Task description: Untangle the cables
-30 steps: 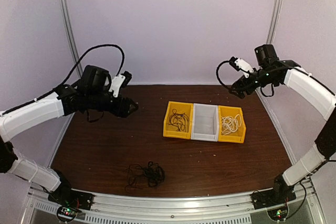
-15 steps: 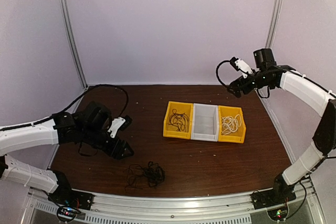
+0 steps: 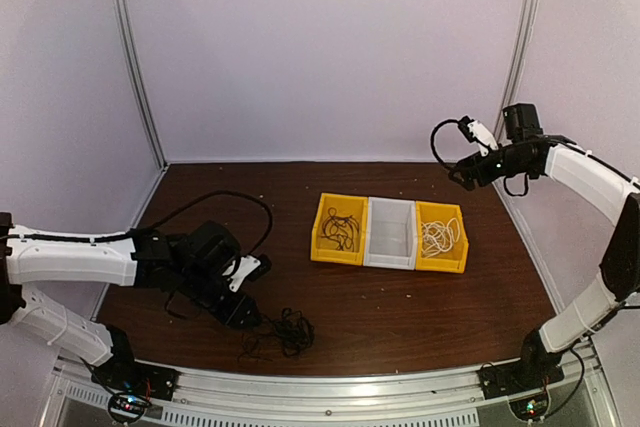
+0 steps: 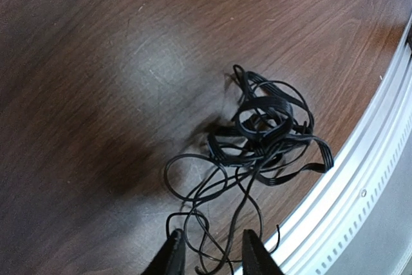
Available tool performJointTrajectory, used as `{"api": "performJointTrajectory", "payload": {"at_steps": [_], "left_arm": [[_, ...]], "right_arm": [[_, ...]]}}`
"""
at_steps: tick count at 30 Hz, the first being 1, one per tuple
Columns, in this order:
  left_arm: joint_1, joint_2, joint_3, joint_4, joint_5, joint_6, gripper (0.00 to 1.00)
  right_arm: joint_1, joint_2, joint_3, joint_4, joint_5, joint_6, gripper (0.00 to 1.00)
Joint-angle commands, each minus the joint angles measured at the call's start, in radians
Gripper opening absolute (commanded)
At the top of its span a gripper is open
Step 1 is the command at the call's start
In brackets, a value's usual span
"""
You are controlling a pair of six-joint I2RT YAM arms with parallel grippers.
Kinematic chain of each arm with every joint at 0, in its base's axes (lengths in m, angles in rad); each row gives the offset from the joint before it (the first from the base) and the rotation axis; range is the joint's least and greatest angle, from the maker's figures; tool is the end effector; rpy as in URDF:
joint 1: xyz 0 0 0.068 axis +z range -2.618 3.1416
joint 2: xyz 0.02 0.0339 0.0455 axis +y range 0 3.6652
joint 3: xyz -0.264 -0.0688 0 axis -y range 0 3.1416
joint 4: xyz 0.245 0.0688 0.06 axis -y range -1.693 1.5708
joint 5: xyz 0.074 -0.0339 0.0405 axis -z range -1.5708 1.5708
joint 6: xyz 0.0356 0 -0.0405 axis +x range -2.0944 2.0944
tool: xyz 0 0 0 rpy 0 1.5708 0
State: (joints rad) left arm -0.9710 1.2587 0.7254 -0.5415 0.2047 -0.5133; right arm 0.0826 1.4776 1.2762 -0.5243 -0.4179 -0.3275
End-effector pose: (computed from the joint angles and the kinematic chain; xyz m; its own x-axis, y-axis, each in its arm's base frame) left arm 0.1251 -0.1958 0.1961 -0.8562 0.4002 -0.3268 0.5078 0.7684 -0.3894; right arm 0.3249 0.0414 0.3154 -0.5047 -0.3368 -0.7949 -0.5706 0.8211 0.0144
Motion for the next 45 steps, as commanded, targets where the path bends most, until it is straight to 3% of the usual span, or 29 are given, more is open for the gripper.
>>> {"api": "performJointTrajectory", "payload": {"at_steps": [1,5,8,16,32,45], "left_arm": [[-0.006,0.028,0.034,0.043,0.006,0.01,0.25],[-0.008,0.027,0.056,0.057,-0.01,0.024,0.08],[-0.009,0.005,0.073,0.093,-0.035,0.039,0.0],[-0.009,0.007,0.116,0.2,-0.102,0.045,0.0],[-0.009,-0.067,0.196,0.235,-0.181,0.06,0.0],[-0.009,-0.167,0.327,0.19,-0.233,0.047,0.0]], "right_arm": [[0.002,-0.031,-0.034,0.033,-0.098,-0.022,0.83],[0.003,-0.01,-0.04,-0.024,-0.219,-0.072,0.74],[0.025,0.019,-0.029,-0.093,-0.328,-0.127,0.67],[0.222,0.111,0.076,-0.239,-0.407,-0.253,0.62],[0.619,0.21,0.16,-0.079,-0.498,-0.251,0.62],[0.762,0.287,0.211,0.123,-0.536,-0.109,0.63]]}}
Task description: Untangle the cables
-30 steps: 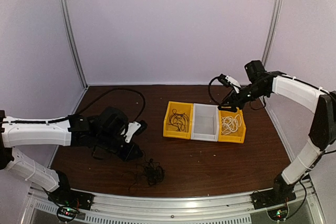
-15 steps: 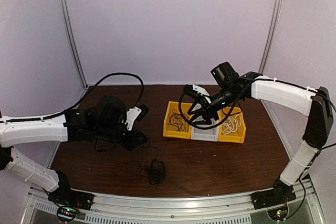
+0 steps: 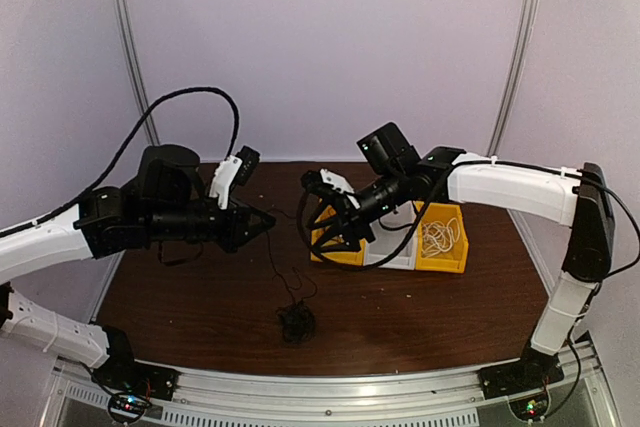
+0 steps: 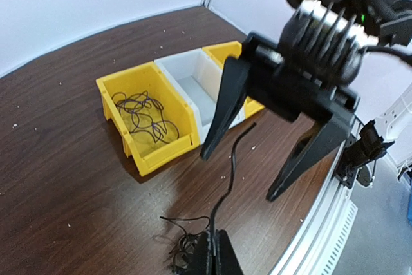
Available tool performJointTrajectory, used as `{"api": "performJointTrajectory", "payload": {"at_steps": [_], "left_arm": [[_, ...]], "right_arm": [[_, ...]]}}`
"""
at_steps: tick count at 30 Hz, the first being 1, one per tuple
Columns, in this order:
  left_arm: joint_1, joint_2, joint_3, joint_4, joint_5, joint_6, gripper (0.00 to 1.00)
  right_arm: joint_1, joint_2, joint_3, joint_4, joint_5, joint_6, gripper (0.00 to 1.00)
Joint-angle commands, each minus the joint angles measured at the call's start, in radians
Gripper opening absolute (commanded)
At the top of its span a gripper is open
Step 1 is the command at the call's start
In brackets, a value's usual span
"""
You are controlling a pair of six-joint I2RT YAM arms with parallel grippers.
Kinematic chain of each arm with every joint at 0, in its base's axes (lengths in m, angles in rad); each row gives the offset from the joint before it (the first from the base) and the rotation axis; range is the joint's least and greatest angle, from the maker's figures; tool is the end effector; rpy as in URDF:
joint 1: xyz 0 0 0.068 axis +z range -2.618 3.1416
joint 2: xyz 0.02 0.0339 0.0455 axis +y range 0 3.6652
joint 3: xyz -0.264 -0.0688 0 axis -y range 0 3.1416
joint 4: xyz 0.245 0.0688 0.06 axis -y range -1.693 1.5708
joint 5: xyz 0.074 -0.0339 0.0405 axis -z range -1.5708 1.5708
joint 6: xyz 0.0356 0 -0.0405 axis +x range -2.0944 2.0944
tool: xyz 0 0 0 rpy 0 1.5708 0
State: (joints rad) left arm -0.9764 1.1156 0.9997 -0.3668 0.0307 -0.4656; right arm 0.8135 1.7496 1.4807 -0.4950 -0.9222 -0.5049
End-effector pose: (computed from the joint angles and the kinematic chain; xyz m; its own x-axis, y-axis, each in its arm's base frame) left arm 0.1398 -0.2088 0.3310 -0.6109 0.1024 -0.7851 0.6368 0.6527 -0.4104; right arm 0.2460 0.3015 0.3000 -0.0123 -0.4384 -0.8987 -0.9601 -0.2460 0.1332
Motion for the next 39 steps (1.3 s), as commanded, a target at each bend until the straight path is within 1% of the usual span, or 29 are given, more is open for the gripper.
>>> {"api": "performJointTrajectory", "payload": {"at_steps": [1,3,5,7,11,13,17,18,20,21,22,27,32,35,39], "left_arm": [[-0.003,-0.029,0.058,0.015,-0.072,-0.002,0.0],[-0.003,-0.039,0.073,0.017,-0.118,-0.013,0.0],[-0.003,-0.05,0.089,0.023,-0.175,-0.037,0.0],[-0.004,-0.063,0.103,0.049,-0.195,-0.048,0.0],[-0.003,-0.055,0.169,0.054,-0.227,-0.058,0.0],[-0.004,-0.044,0.217,0.038,-0.241,-0.052,0.0],[-0.002,-0.023,0.342,-0.021,-0.284,-0.03,0.0],[-0.003,-0.018,0.38,-0.035,-0.296,-0.021,0.0],[-0.003,-0.004,0.462,-0.066,-0.324,0.002,0.0],[-0.003,0.002,0.524,-0.083,-0.341,0.015,0.0],[-0.003,0.008,0.573,-0.096,-0.362,0.028,0.0],[-0.004,0.04,0.794,-0.115,-0.442,0.106,0.0],[-0.004,0.1,0.993,-0.115,-0.459,0.189,0.0],[-0.003,0.116,1.018,-0.113,-0.468,0.218,0.0],[-0.004,0.101,0.963,-0.052,-0.499,0.233,0.0]], "right_arm": [[0.034,0.016,-0.002,0.116,-0.04,0.085,0.63],[0.044,0.011,-0.033,0.187,-0.064,0.132,0.63],[0.055,0.0,-0.084,0.304,-0.074,0.191,0.63],[0.071,0.008,-0.111,0.412,-0.079,0.244,0.65],[0.114,0.119,-0.095,0.58,-0.104,0.36,0.67],[0.136,0.171,-0.079,0.619,-0.11,0.374,0.65],[0.16,0.256,-0.092,0.719,-0.098,0.424,0.5],[0.16,0.276,-0.101,0.752,-0.104,0.456,0.44],[0.161,0.303,-0.117,0.8,-0.115,0.501,0.25],[0.162,0.312,-0.123,0.808,-0.118,0.504,0.19],[0.162,0.316,-0.13,0.814,-0.123,0.534,0.16],[0.162,0.323,-0.173,0.818,-0.104,0.546,0.14],[0.162,0.355,-0.177,0.78,-0.09,0.536,0.14],[0.16,0.348,-0.175,0.759,-0.086,0.525,0.14],[0.159,0.33,-0.17,0.746,-0.08,0.518,0.15]]}}
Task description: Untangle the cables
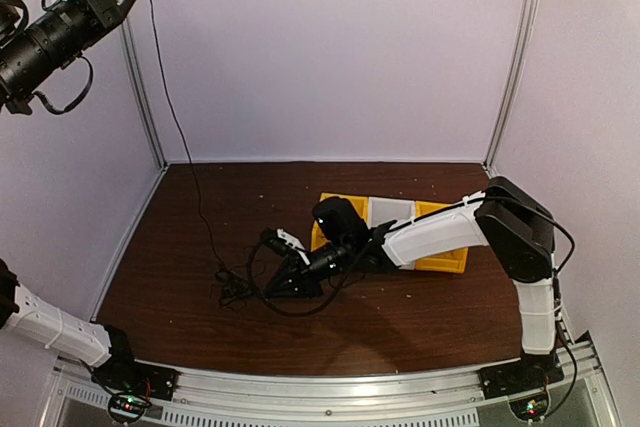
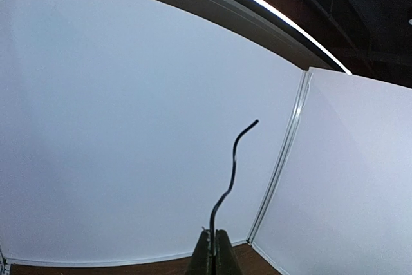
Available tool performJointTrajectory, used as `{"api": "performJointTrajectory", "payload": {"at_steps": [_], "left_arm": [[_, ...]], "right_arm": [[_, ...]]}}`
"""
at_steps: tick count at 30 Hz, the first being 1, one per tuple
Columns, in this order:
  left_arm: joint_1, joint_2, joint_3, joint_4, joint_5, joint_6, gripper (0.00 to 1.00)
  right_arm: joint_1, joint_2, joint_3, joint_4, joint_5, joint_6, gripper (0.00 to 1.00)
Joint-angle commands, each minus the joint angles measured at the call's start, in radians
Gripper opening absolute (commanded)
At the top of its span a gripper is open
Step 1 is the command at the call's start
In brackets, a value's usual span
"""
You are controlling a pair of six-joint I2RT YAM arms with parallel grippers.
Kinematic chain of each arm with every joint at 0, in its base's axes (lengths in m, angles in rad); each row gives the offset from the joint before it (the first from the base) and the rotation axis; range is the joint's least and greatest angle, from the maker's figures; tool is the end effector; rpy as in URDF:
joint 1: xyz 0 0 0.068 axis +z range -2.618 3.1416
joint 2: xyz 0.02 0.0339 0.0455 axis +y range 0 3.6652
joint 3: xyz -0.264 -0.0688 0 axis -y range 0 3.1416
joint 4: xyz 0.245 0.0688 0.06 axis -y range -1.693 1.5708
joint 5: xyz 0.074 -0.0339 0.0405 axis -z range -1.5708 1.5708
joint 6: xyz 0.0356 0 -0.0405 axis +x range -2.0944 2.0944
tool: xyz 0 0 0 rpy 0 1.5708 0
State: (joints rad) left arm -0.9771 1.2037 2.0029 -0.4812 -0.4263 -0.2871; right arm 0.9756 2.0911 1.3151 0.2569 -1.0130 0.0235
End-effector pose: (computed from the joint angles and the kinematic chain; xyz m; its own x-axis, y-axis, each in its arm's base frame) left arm 0.0984 -0.1195 0.6106 0.0163 -0.4850 -0.8744 0.5626 0.7274 -0.3930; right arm 0.2266 0.3885 0.1677 -0.2981 -0.4180 -0.8581 -0.8445 -0.3035 0.4412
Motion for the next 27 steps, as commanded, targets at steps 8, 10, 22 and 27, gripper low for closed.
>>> {"api": "performJointTrajectory", "payload": {"at_steps": [8,10,22,27], "left_arm": [[-0.002,0.024,-0.112,0.091,0.015,0.013,0.0],[-0.002,0.025,-0.138,0.089,0.013,0.004,0.0],[-0.003,-0.072,-0.339,0.059,-0.071,-0.015,0.0],[-0.003,-0.073,-0.348,0.021,-0.046,-0.021,0.0]], "right_arm": [[-0.013,-0.116,0.102,-0.263,0.082,-0.236,0.4],[-0.021,-0.154,0.148,-0.368,0.135,-0.317,0.46],[-0.081,-0.363,0.213,-0.441,0.578,-0.147,1.0],[-0.081,-0.313,0.13,-0.427,0.313,-0.306,0.88]]}}
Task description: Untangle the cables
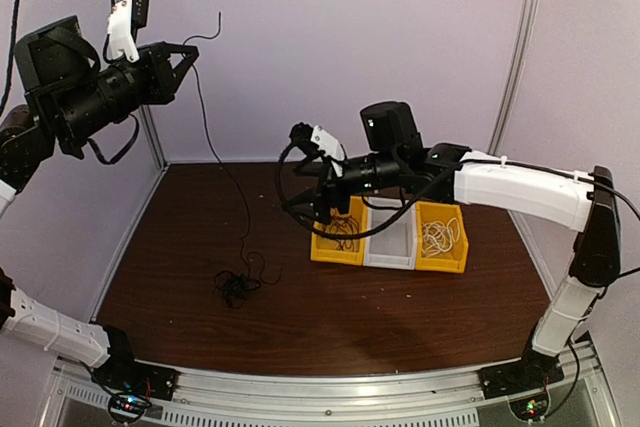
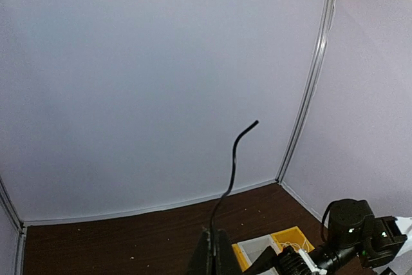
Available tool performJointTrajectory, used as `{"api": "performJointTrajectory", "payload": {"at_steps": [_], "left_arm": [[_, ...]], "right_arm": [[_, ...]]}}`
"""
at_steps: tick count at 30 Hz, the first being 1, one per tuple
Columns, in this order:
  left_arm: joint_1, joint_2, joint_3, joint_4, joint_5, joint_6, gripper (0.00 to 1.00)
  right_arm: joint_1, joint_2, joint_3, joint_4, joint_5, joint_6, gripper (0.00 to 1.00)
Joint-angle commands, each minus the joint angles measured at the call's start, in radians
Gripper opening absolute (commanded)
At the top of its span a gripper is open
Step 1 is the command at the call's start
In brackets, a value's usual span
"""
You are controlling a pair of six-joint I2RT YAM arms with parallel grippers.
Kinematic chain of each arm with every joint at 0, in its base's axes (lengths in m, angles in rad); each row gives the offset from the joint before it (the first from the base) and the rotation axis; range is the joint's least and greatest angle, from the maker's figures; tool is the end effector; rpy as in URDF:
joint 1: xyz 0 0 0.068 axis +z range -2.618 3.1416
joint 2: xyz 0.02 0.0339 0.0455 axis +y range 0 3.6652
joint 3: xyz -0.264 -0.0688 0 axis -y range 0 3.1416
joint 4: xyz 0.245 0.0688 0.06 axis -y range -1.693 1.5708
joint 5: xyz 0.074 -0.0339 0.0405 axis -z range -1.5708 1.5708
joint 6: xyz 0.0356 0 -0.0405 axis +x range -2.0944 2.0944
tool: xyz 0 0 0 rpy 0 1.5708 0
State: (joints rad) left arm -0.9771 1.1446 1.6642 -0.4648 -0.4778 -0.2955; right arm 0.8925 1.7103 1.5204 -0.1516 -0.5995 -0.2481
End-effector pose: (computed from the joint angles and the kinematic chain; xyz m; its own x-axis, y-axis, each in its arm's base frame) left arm 0.1250 -0.1559 0.5334 -0.1102 -0.2989 -0.9479 0.4674 0.8261 -0.3149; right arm 0.2391 0.3288 0.3530 0.0361 -0.2783 -0.9598 -0.9982 0.0369 -0.0482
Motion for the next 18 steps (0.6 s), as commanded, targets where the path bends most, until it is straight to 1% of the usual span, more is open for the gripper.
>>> {"api": "performJointTrajectory", "payload": {"at_steps": [1,3,6,9,10,15,18], "left_arm": [[-0.003,-0.016,-0.008,0.004,0.009,-0.013,0.0],[-0.003,-0.021,0.002,0.003,0.011,-0.013,0.0],[-0.003,-0.026,0.042,0.004,0.011,-0.015,0.0],[-0.002,-0.024,0.085,0.005,0.017,-0.022,0.0],[-0.003,-0.021,0.098,0.004,0.023,-0.023,0.0],[-0.003,-0.003,0.155,0.005,0.039,-0.017,0.0],[-0.003,0.012,0.193,0.004,0.045,-0.006,0.0]], "right_arm": [[0.01,0.082,-0.087,0.014,-0.075,-0.024,0.85],[0.025,0.118,-0.091,0.064,-0.06,-0.027,0.79],[0.05,0.18,-0.093,0.143,-0.064,-0.008,0.76],[0.085,0.267,-0.053,0.185,-0.074,0.024,0.65],[0.094,0.302,-0.031,0.19,-0.074,0.043,0.64],[0.144,0.459,0.084,0.212,-0.048,0.063,0.63],[0.17,0.561,0.17,0.19,0.018,0.048,0.65]]}}
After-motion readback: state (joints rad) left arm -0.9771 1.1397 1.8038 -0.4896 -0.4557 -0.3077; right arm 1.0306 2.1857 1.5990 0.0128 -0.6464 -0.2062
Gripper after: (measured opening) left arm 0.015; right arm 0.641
